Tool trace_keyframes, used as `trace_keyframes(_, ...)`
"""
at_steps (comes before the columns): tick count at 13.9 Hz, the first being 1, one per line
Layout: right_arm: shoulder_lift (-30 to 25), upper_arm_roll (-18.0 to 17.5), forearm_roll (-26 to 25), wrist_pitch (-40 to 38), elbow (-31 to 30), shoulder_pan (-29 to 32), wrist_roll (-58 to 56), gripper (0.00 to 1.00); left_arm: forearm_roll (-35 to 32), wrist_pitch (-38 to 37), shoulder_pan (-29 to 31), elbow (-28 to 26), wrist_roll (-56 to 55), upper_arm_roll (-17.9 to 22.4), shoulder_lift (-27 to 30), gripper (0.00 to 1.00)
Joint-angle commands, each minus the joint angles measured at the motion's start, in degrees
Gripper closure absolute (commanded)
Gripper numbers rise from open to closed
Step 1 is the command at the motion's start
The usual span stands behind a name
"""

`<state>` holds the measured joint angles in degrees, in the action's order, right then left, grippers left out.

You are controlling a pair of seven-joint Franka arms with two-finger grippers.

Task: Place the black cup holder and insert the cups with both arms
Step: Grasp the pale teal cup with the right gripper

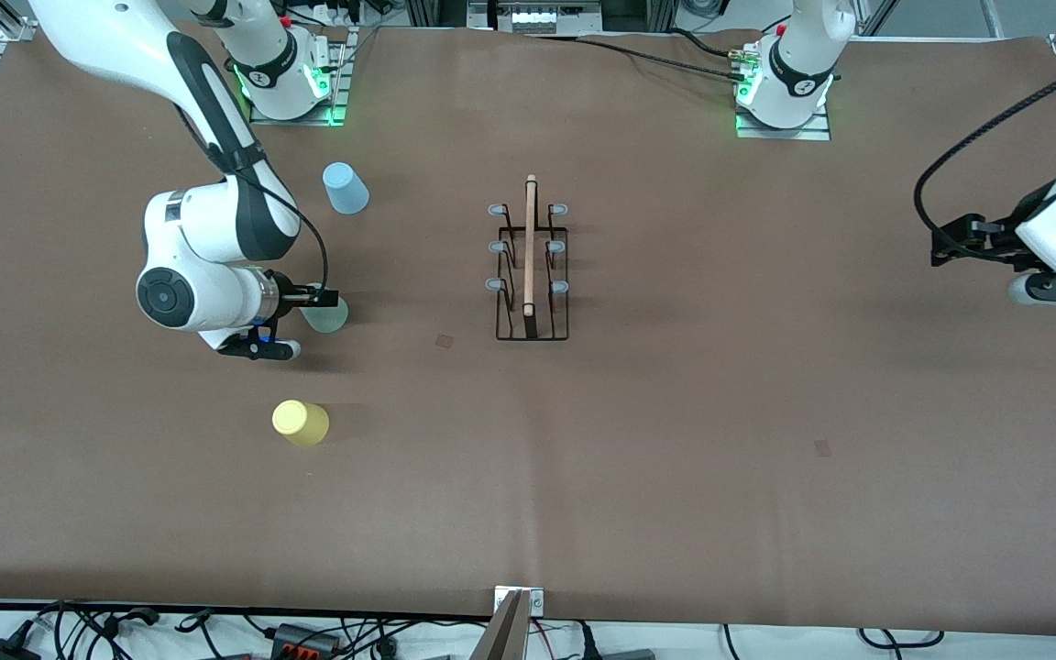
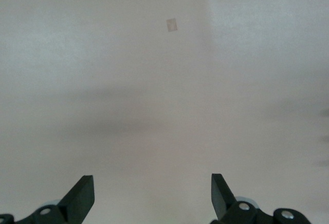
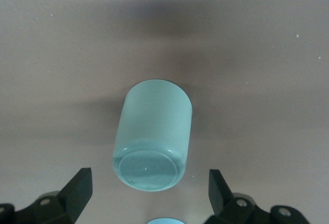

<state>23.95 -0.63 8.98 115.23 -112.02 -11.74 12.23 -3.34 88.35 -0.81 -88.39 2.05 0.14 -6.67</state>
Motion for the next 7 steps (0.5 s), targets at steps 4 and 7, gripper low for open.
trace_keyframes(4, 1.71, 0.10, 1.04, 4.12, -0.83, -0.91, 0.60, 0.00, 0.79, 2.70, -0.51, -4.33, -5.30, 0.30, 3.85, 0.00)
trace_keyframes(7, 2.41, 0.10, 1.04, 4.31, -0.83, -0.91, 0.60, 0.00, 0.87, 6.03, -0.42, -8.55, -8.90, 0.21, 6.32, 0.00)
